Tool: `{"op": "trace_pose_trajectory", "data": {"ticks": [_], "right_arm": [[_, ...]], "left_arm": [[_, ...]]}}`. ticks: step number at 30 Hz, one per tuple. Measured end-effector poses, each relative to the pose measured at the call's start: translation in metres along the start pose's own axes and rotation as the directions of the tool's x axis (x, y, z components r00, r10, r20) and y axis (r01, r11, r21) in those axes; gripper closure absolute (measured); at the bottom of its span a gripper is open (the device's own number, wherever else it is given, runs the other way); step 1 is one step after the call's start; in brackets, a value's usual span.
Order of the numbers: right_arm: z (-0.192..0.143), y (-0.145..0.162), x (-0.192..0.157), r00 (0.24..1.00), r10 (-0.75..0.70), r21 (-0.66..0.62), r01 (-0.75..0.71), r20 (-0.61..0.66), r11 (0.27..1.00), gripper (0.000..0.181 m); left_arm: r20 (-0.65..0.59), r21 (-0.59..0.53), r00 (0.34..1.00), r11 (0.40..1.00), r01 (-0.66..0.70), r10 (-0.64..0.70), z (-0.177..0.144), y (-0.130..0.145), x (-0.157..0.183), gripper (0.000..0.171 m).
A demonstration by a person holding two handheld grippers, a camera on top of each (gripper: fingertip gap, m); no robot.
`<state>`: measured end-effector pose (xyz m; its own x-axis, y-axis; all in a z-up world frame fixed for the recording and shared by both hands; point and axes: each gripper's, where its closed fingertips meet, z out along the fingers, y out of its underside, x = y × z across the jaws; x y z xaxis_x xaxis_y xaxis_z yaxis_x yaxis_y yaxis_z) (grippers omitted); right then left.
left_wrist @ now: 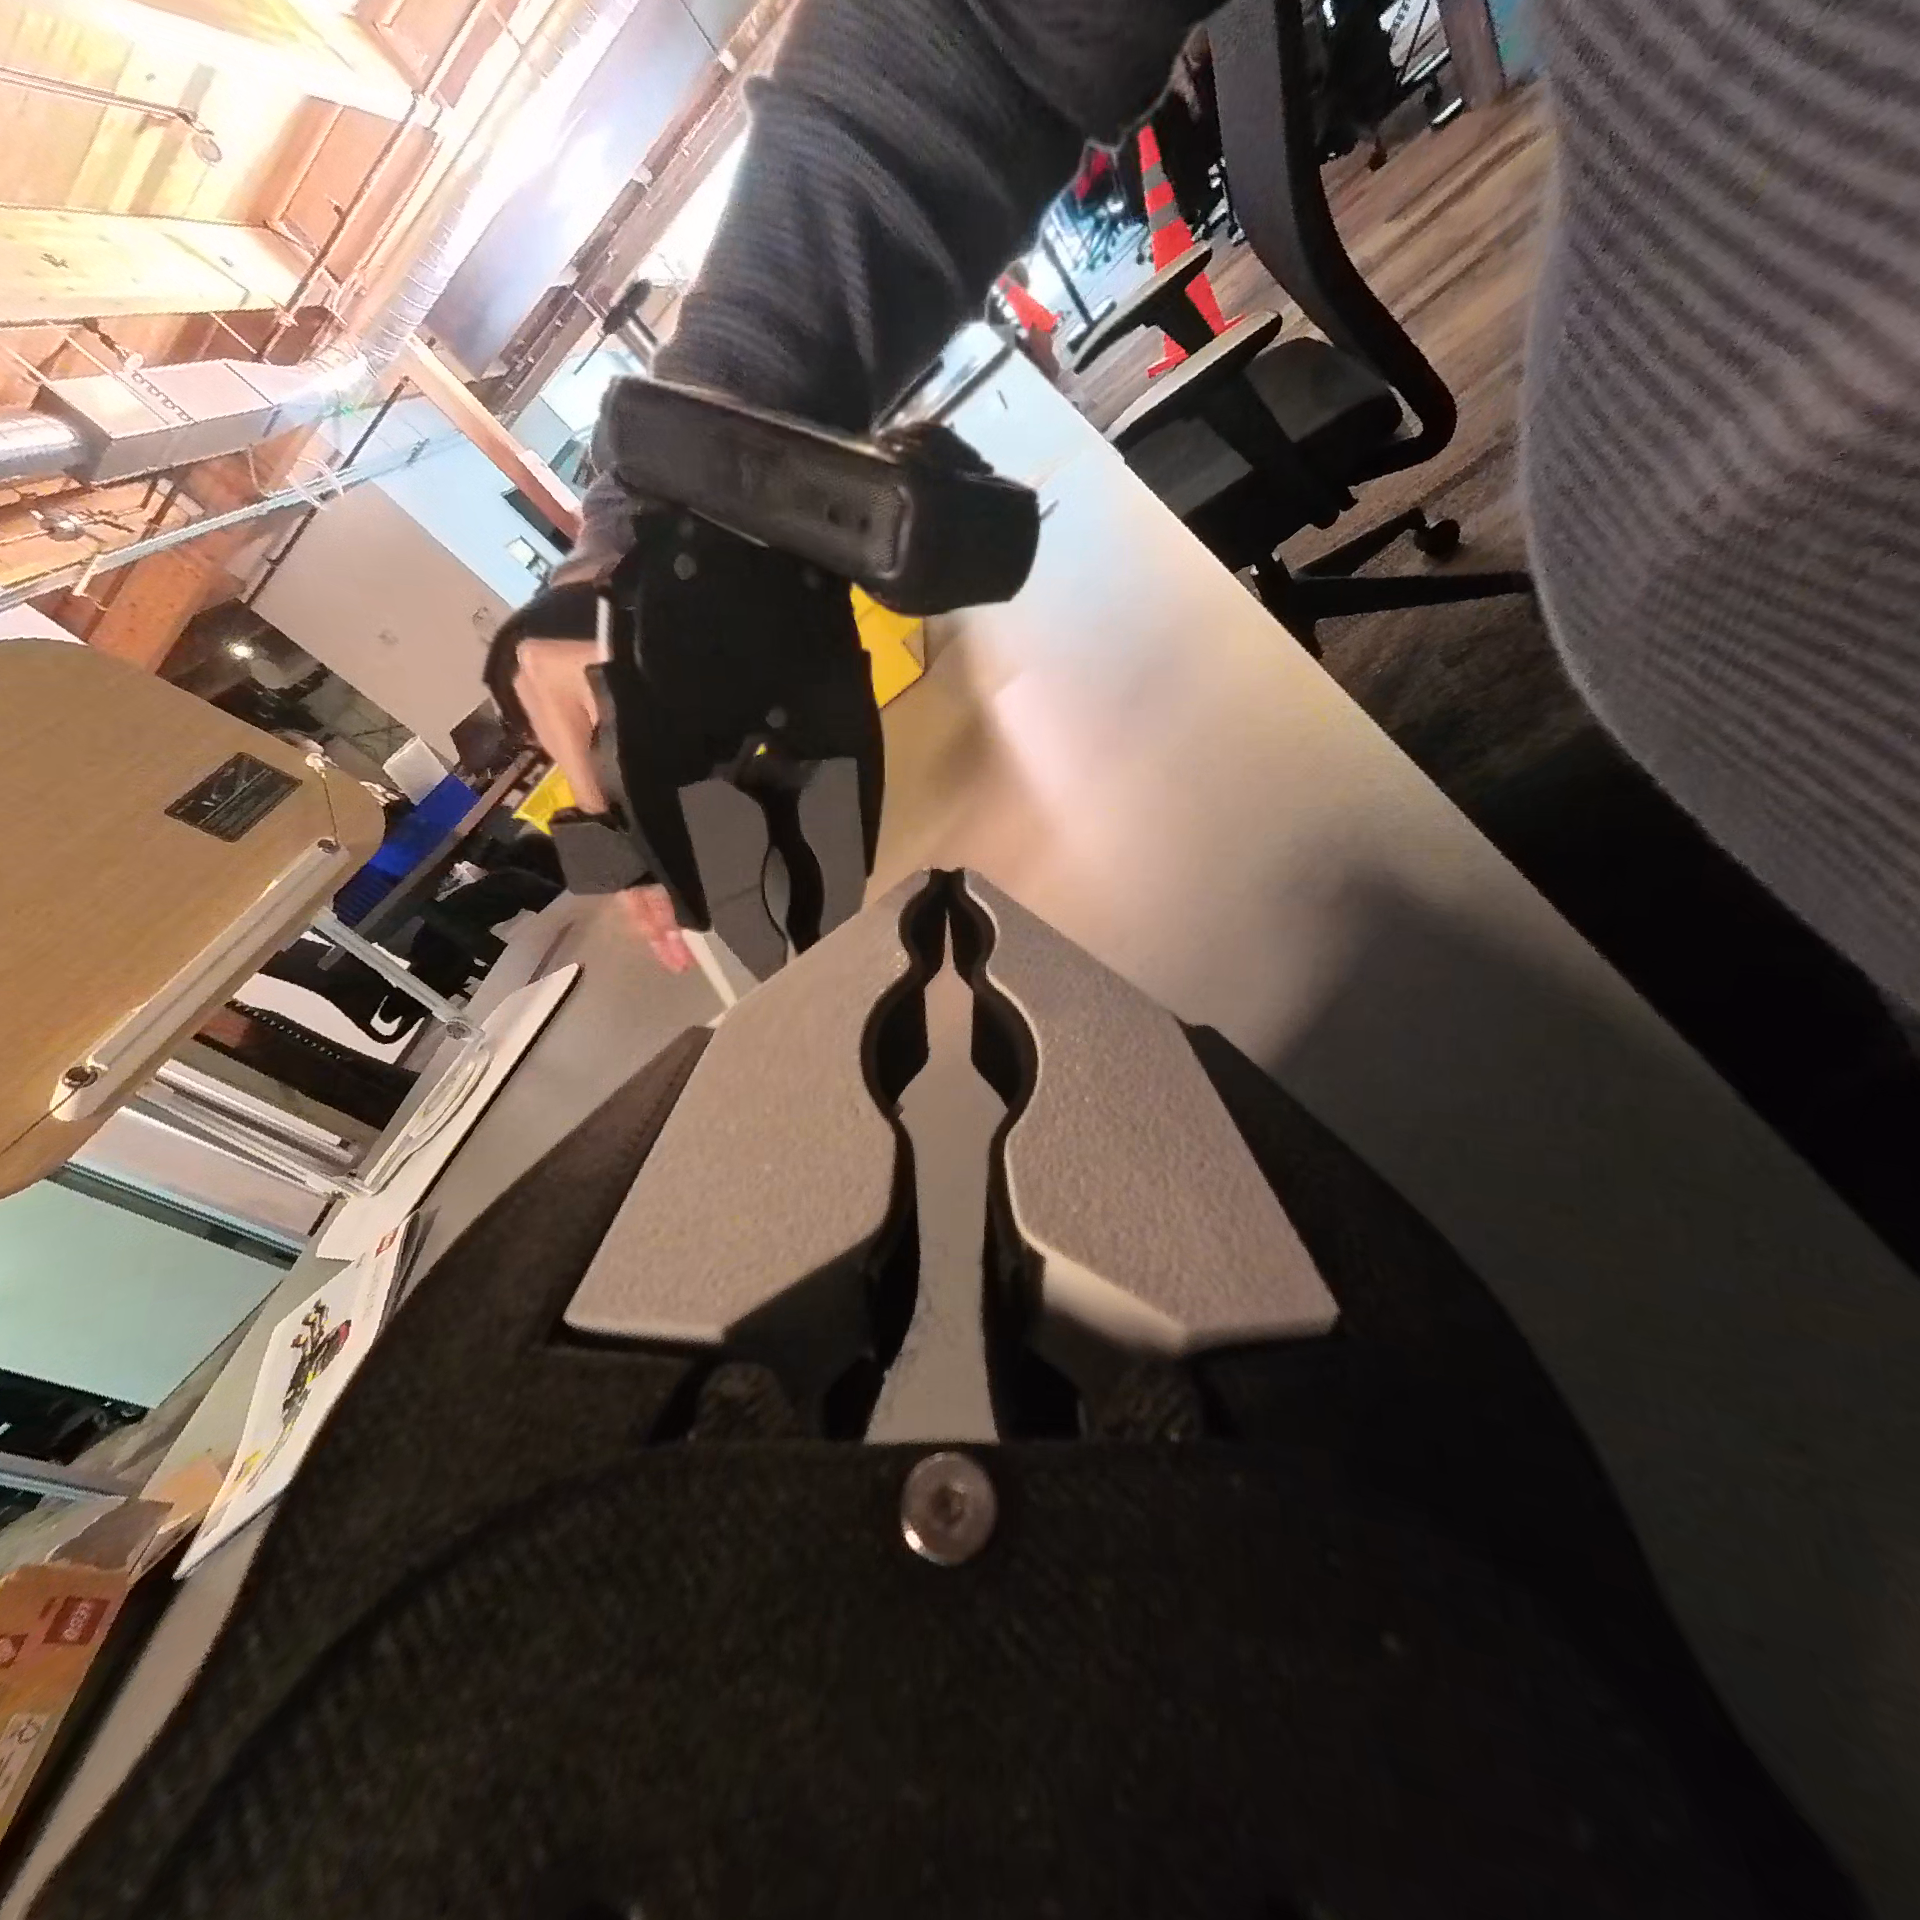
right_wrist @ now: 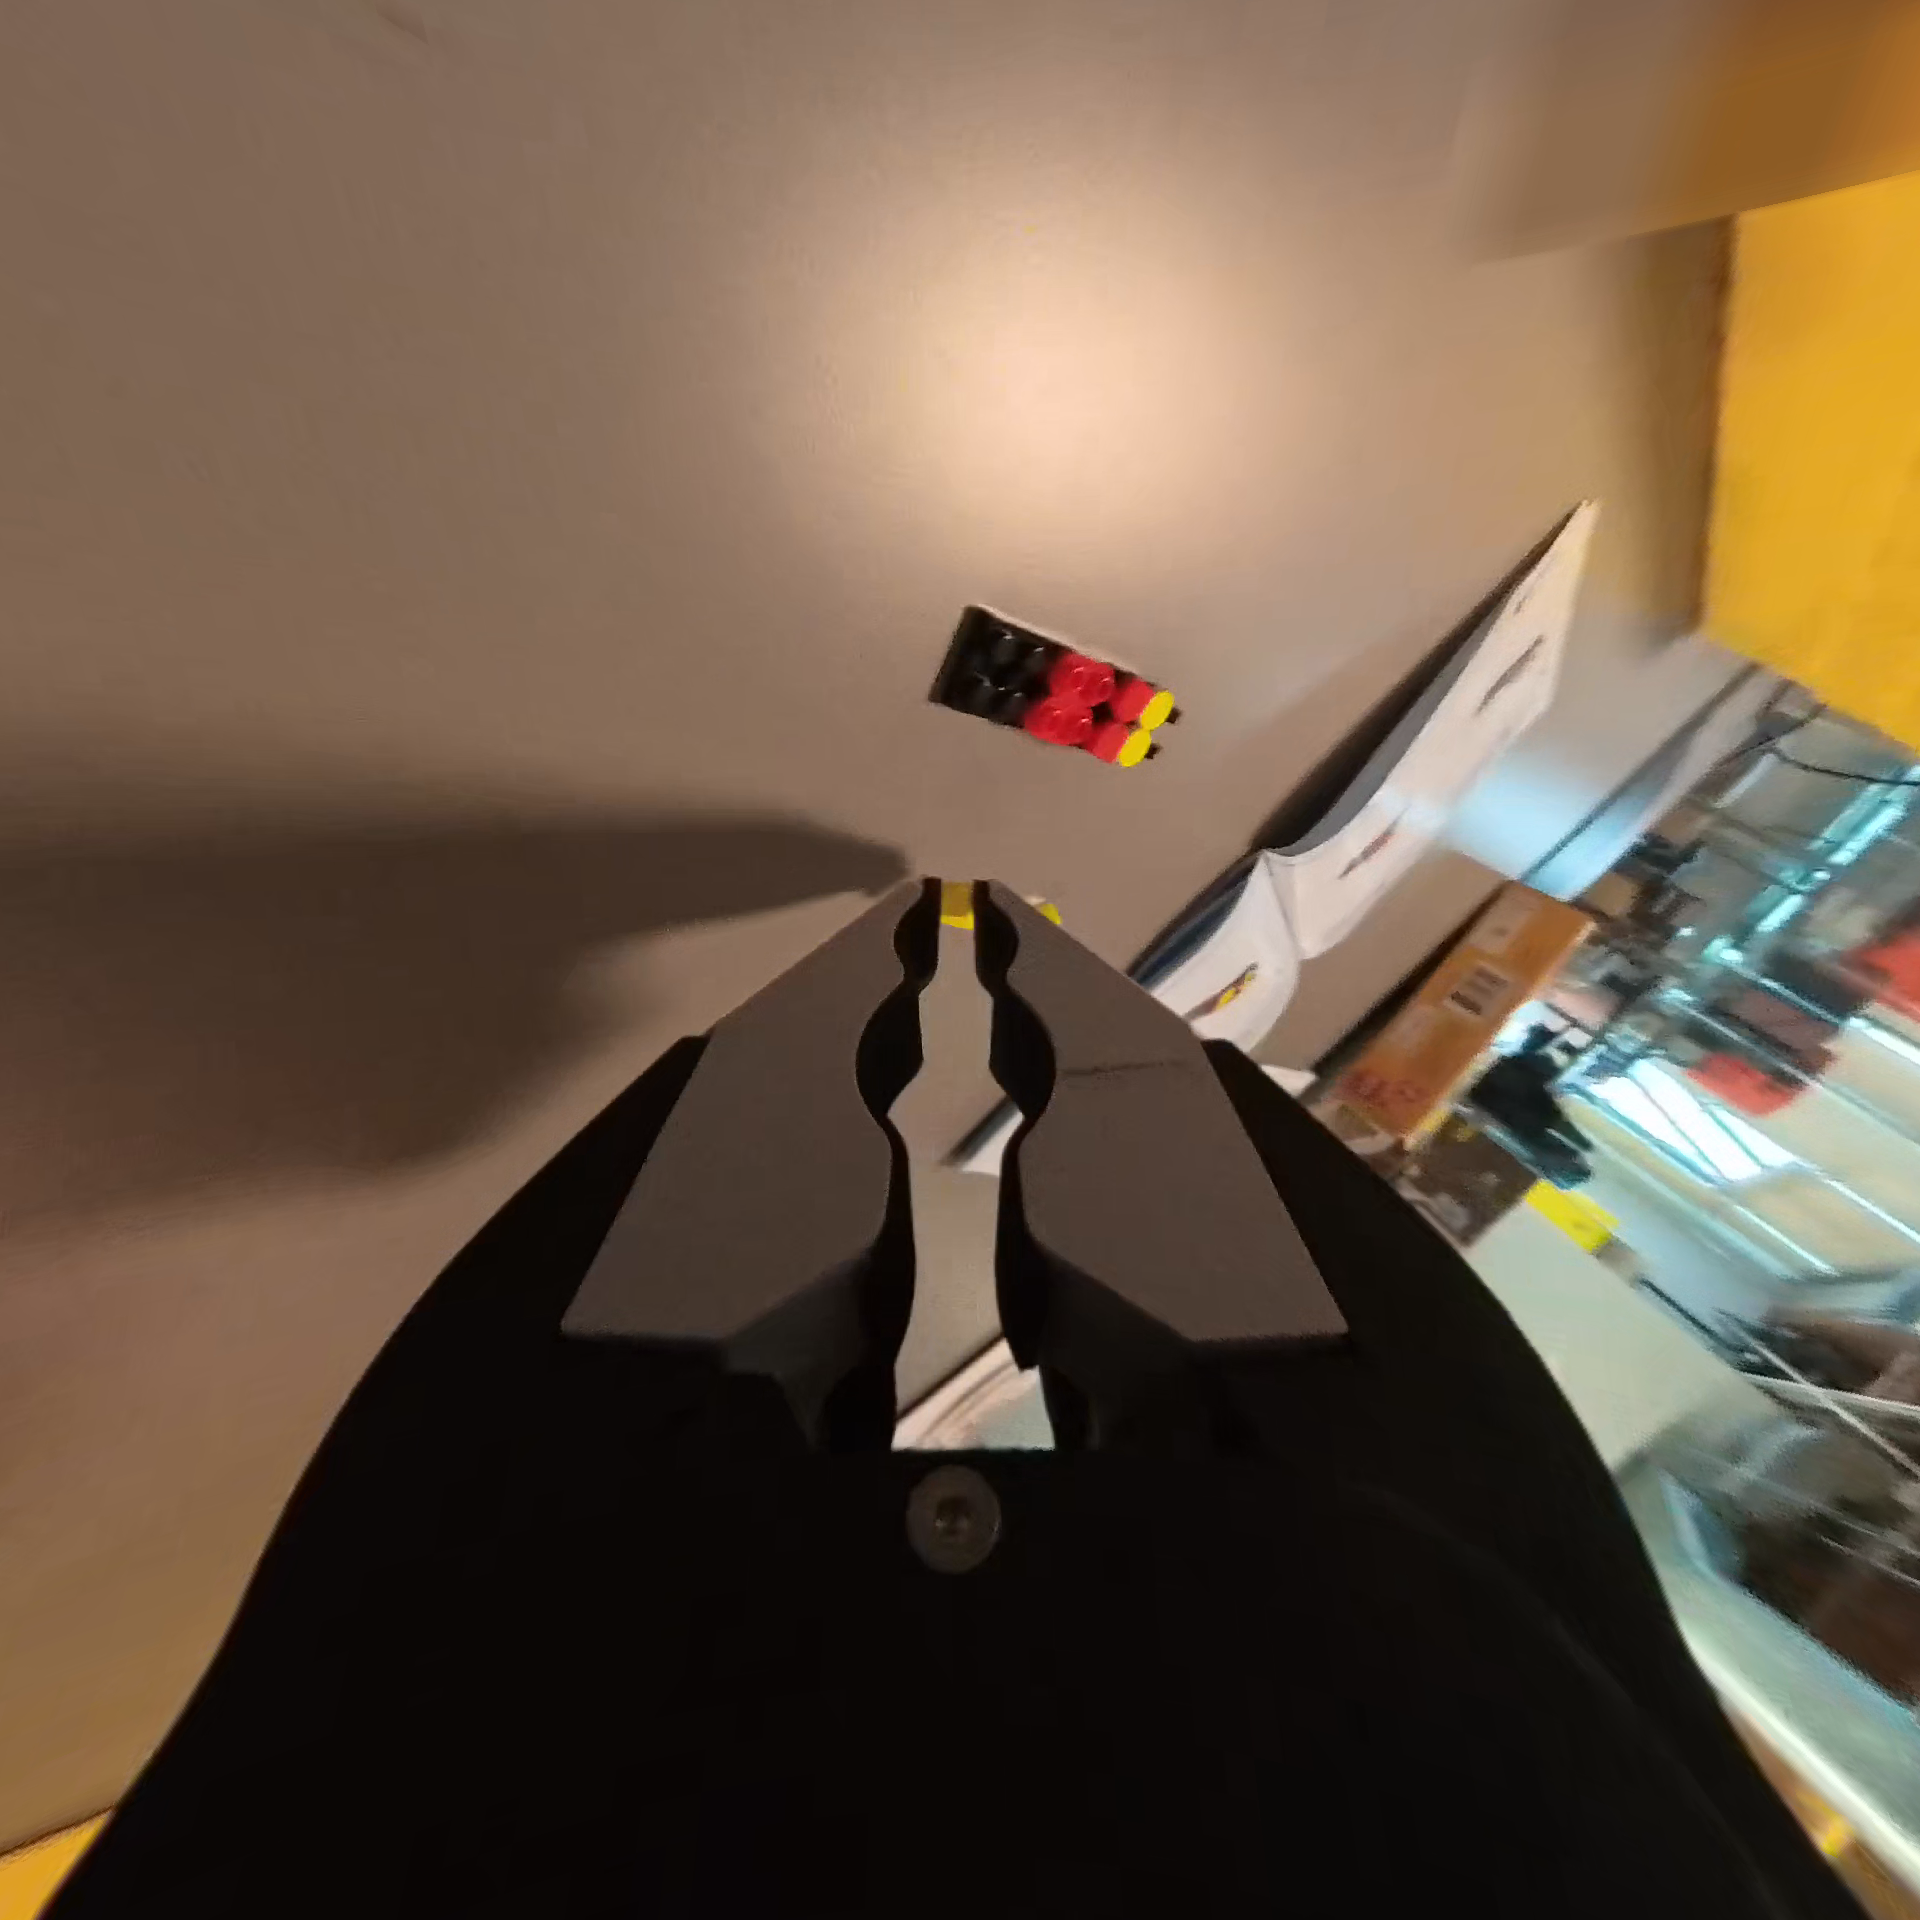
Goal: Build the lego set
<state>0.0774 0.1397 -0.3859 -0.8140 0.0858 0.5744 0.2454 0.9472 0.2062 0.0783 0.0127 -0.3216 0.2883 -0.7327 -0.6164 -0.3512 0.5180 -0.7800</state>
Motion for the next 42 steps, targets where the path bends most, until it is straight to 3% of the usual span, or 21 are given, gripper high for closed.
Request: {"op": "trace_pose_trajectory", "data": {"ticks": [4,7,9,11,13,15,23,25,27,29,32,34,36,39,42], "right_arm": [[0.003,0.002,-0.005,0.993,0.102,0.013,-0.103,0.067,0.995,0.173],[-0.001,0.0,-0.003,0.974,0.198,0.042,-0.203,0.106,0.978,0.16],[-0.008,-0.004,0.003,0.948,0.294,0.108,-0.307,0.124,0.945,0.159],[-0.014,-0.014,0.008,0.856,0.472,0.176,-0.509,0.213,0.843,0.164],[-0.018,-0.025,0.003,0.672,0.631,0.154,-0.722,0.387,0.675,0.157],[-0.02,-0.035,-0.003,0.499,0.706,0.107,-0.846,0.502,0.522,0.151],[-0.006,-0.064,0.014,0.302,0.794,0.164,-0.953,0.528,0.254,0.143],[-0.008,-0.077,0.026,0.365,0.769,0.229,-0.931,0.525,0.286,0.137],[-0.008,-0.067,0.039,0.503,0.765,0.294,-0.862,0.403,0.413,0.139],[-0.005,-0.047,0.043,0.597,0.738,0.269,-0.802,0.314,0.533,0.139],[-0.003,-0.037,0.042,0.676,0.653,0.252,-0.735,0.342,0.629,0.138],[0.001,-0.035,0.038,0.68,0.617,0.216,-0.722,0.397,0.657,0.138],[0.005,-0.027,0.027,0.634,0.614,0.122,-0.736,0.47,0.666,0.146],[0.004,-0.005,0.01,0.525,0.671,-0.01,-0.784,0.524,0.621,0.155],[0.003,0.013,0.001,0.51,0.698,-0.038,-0.794,0.503,0.607,0.161]], "left_arm": [[-0.003,-0.006,1.0,1.0,-0.015,0.014,0.0,0.001,0.001,0.171],[-0.005,-0.005,1.0,1.0,-0.019,0.019,0.0,0.001,0.002,0.171],[-0.006,-0.005,1.0,1.0,-0.018,0.018,0.0,0.001,0.002,0.171],[-0.005,-0.005,1.0,1.0,-0.017,0.017,0.0,0.001,0.001,0.171],[-0.003,-0.004,1.0,1.0,-0.015,0.015,-0.001,0.001,0.001,0.171],[0.001,-0.002,1.0,1.0,-0.008,0.008,-0.001,0.001,0.0,0.171],[0.007,-0.003,1.0,1.0,0.008,-0.007,-0.002,0.002,-0.003,0.171],[0.007,-0.003,1.0,1.0,0.006,-0.006,-0.002,0.002,-0.003,0.171],[0.007,-0.002,1.0,1.0,0.006,-0.006,-0.002,0.003,-0.003,0.171],[0.006,-0.005,1.0,1.0,0.003,-0.003,-0.002,0.003,-0.003,0.171],[0.003,-0.006,1.0,1.0,-0.003,0.003,-0.002,0.003,-0.002,0.171],[0.003,-0.005,1.0,1.0,-0.003,0.003,-0.002,0.003,-0.002,0.171],[0.003,-0.004,1.0,1.0,-0.004,0.004,-0.002,0.003,-0.002,0.171],[0.001,-0.006,1.0,1.0,-0.01,0.01,-0.002,0.003,-0.001,0.171],[-0.003,-0.009,1.0,1.0,-0.015,0.015,-0.002,0.004,-0.001,0.171]]}}
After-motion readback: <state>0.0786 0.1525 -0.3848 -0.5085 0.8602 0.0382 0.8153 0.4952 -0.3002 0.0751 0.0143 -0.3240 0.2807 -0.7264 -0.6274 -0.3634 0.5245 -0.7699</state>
